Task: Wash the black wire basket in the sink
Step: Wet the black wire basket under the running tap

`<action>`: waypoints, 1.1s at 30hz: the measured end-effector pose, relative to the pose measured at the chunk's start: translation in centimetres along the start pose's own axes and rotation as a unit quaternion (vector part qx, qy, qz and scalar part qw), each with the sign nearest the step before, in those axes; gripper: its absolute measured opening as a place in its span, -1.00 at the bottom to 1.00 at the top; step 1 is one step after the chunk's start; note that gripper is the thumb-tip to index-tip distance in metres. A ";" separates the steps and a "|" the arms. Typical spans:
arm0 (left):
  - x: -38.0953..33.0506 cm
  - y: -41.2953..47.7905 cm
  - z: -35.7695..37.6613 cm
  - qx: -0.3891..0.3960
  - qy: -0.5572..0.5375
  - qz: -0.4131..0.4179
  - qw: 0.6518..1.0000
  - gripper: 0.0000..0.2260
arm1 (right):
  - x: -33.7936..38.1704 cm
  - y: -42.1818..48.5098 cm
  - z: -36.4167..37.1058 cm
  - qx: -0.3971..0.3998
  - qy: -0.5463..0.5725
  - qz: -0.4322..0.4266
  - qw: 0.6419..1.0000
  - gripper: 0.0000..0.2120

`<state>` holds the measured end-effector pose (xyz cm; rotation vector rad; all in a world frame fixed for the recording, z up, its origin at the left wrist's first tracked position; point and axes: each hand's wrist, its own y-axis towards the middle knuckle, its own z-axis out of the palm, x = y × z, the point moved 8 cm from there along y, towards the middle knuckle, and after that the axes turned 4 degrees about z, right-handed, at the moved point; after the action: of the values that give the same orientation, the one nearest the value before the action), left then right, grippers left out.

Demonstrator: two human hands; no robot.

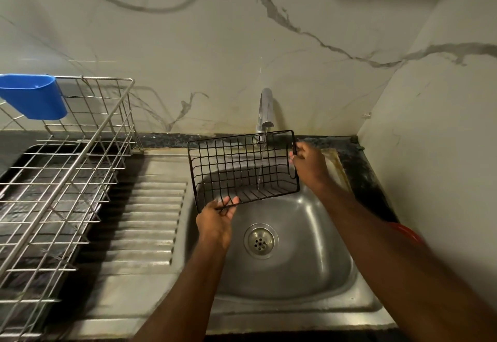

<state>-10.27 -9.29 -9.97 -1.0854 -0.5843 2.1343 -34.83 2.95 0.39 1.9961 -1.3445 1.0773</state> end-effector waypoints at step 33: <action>-5.5 -3.2 4.8 0.108 0.500 0.306 0.803 -0.94 | 7.8 -1.8 4.5 0.140 -0.169 -0.207 0.954 -0.57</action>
<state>-10.70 -11.57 -2.27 -2.1969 0.5711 1.6287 -30.10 -3.83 4.31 2.6167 -0.8874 0.7857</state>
